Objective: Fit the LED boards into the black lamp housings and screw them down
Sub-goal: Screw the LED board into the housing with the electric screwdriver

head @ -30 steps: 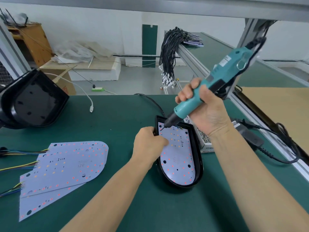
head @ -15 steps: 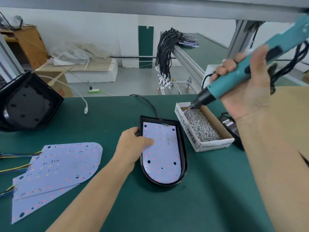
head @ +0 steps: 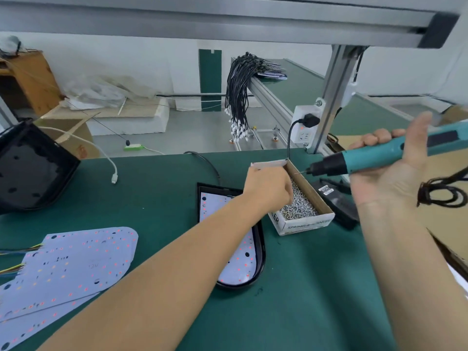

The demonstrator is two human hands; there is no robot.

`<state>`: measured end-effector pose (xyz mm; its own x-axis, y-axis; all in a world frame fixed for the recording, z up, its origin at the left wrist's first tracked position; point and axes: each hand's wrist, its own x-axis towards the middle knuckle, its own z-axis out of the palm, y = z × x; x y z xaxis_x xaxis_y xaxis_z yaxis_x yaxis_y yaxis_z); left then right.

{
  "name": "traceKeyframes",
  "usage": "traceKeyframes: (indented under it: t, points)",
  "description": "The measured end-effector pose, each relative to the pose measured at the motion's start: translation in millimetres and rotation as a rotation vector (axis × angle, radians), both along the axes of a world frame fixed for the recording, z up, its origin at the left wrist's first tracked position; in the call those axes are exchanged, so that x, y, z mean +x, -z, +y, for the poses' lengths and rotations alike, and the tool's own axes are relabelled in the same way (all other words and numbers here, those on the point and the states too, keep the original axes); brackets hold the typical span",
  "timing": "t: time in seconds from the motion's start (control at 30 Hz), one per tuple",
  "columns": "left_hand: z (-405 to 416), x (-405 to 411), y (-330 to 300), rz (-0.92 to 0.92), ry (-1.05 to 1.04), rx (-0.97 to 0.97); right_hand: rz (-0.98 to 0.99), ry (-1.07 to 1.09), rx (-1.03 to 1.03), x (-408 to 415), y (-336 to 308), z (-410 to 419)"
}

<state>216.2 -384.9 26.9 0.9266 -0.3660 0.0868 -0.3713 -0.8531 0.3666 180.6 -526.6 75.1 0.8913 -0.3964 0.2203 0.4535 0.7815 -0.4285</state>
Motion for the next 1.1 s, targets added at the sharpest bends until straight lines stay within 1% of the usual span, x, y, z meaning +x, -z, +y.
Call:
traceKeyframes:
  t: [0.07, 0.13, 0.2, 0.4, 0.47, 0.5, 0.53, 0.57, 0.63, 0.73, 0.8, 0.87, 0.93, 1.1]
  points:
    - [-7.1, 1.5, 9.8, 0.087, 0.038, 0.051, 0.007, 0.018, 0.037, -0.6, -0.7, -4.2]
    - [-15.0, -2.6, 16.9, 0.109, 0.066, 0.115, 0.036, 0.028, 0.03, -0.3, -1.3, -4.3]
    - [-22.7, -3.6, 19.5, 0.119, 0.044, 0.146, 0.065, 0.028, 0.01, 1.4, 0.0, -0.7]
    - [-24.0, -2.2, 25.1, 0.032, 0.085, 0.249, 0.032, -0.027, -0.001, -0.8, 2.6, 6.4]
    - [-22.4, -3.5, 27.9, 0.029, 0.088, 0.243, 0.03, -0.026, -0.018, -2.2, 3.0, 7.9]
    - [-21.5, -4.6, 27.2, 0.027, 0.083, 0.211, 0.033, -0.026, -0.021, -2.8, 3.4, 8.0]
    - [-19.5, -6.0, 25.2, 0.02, 0.07, 0.134, 0.037, -0.026, -0.019, -3.2, 3.8, 7.3]
    - [-15.9, -8.1, 22.4, 0.015, 0.047, 0.019, 0.045, -0.026, -0.018, -3.6, 3.8, 6.1]
    - [-2.8, -14.0, 13.7, 0.073, -0.027, -0.31, 0.061, -0.02, -0.025, -4.9, 3.5, 3.2]
    - [33.0, -28.5, -2.4, 0.305, -0.124, -0.972, 0.05, -0.023, -0.019, -6.9, 2.1, 3.4]
    - [57.9, -40.7, -9.1, 0.496, -0.163, -1.286, 0.039, -0.05, -0.009, -9.3, 1.0, 10.2]
    - [76.3, -51.4, -11.9, 0.67, -0.197, -1.526, 0.027, -0.095, -0.011, -12.2, 0.9, 20.9]
    - [87.7, -61.4, -12.1, 0.754, -0.248, -1.647, 0.003, -0.148, -0.024, -15.9, 1.1, 33.5]
    - [96.3, -76.1, -7.9, 0.775, -0.336, -1.716, -0.05, -0.219, -0.073, -24.3, -0.1, 59.7]
